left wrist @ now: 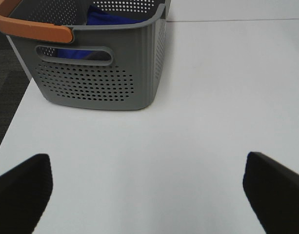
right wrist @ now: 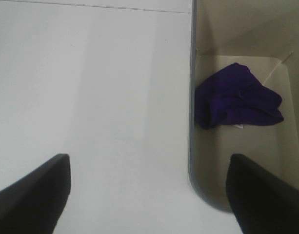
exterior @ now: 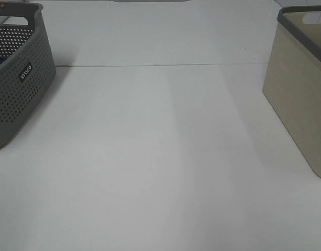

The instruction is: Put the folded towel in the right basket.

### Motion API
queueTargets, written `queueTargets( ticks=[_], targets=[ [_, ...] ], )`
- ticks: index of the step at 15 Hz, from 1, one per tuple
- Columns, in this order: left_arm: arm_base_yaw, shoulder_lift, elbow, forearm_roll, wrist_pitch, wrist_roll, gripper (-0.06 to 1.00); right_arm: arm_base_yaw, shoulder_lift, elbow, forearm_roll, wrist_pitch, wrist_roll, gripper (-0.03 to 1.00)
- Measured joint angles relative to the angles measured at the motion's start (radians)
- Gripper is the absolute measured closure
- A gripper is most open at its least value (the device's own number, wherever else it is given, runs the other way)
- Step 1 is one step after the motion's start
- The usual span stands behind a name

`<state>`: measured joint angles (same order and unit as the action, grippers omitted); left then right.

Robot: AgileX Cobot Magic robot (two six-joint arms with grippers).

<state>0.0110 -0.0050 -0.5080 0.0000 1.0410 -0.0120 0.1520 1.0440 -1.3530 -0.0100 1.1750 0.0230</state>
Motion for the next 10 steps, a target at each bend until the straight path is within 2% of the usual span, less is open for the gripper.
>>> queueTargets(
  ticks=[3, 5, 10],
  targets=[
    [0.0, 0.0, 0.0, 0.0, 0.0, 0.0, -0.05, 0.0, -0.378, 0.267, 0.004, 0.007, 0.001, 0.13],
    [0.0, 0.0, 0.0, 0.0, 0.0, 0.0, -0.05, 0.0, -0.607, 0.392, 0.004, 0.022, 0.001, 0.13],
    [0.0, 0.0, 0.0, 0.0, 0.0, 0.0, -0.05, 0.0, -0.986, 0.617, 0.004, 0.03, 0.0, 0.13]
  ],
)
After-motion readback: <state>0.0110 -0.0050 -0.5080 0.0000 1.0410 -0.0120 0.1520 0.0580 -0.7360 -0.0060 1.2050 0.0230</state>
